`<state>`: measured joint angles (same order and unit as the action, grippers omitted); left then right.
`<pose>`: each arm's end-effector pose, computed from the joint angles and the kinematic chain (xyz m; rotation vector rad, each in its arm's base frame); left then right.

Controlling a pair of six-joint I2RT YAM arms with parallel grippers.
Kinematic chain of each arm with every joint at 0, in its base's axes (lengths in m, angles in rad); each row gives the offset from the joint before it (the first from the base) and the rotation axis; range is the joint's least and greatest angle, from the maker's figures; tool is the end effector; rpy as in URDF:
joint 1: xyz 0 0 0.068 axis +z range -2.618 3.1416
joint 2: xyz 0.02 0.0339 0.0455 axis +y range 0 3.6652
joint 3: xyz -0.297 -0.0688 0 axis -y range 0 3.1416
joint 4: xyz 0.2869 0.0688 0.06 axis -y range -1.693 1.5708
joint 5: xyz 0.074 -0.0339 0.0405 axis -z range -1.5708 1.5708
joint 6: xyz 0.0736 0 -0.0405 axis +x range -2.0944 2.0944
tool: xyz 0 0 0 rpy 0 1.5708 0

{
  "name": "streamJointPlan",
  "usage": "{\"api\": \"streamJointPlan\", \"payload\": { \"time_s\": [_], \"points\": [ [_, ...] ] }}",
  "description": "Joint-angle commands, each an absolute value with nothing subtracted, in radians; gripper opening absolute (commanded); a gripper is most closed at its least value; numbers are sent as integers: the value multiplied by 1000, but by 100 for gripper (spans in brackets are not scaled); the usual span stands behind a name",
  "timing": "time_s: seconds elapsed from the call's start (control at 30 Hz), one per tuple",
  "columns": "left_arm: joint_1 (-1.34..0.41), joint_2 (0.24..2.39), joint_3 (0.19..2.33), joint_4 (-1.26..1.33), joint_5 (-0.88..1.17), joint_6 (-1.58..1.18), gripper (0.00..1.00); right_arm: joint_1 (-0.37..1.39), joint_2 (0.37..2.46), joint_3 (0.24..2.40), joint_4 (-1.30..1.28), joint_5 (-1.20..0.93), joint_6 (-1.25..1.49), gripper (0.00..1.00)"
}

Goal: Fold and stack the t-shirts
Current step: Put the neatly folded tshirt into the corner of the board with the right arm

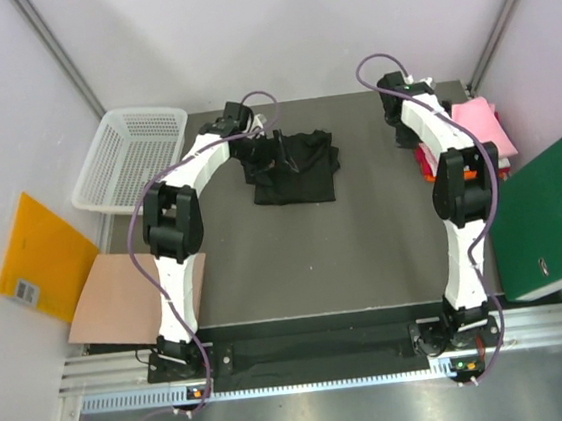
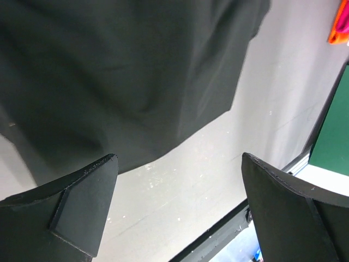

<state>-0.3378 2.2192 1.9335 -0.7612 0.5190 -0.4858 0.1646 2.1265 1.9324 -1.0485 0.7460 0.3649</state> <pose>0.5168 -0.2202 0.2075 -0.0080 2.7190 -0.9509 0.5123 0.0345 0.2481 0.4133 2.4844 -0.8403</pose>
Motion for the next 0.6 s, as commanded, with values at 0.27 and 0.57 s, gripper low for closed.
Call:
{"api": "streamJointPlan", "payload": {
  "time_s": [0.27,0.57],
  "points": [
    [-328,2168,1833,-713,534,-497,99,218,2276,1970,-1051,963,213,100],
    [-327,2161,1809,-687,543,-532,99,232,2359,1928,-1029,1000,186,100]
  ]
}}
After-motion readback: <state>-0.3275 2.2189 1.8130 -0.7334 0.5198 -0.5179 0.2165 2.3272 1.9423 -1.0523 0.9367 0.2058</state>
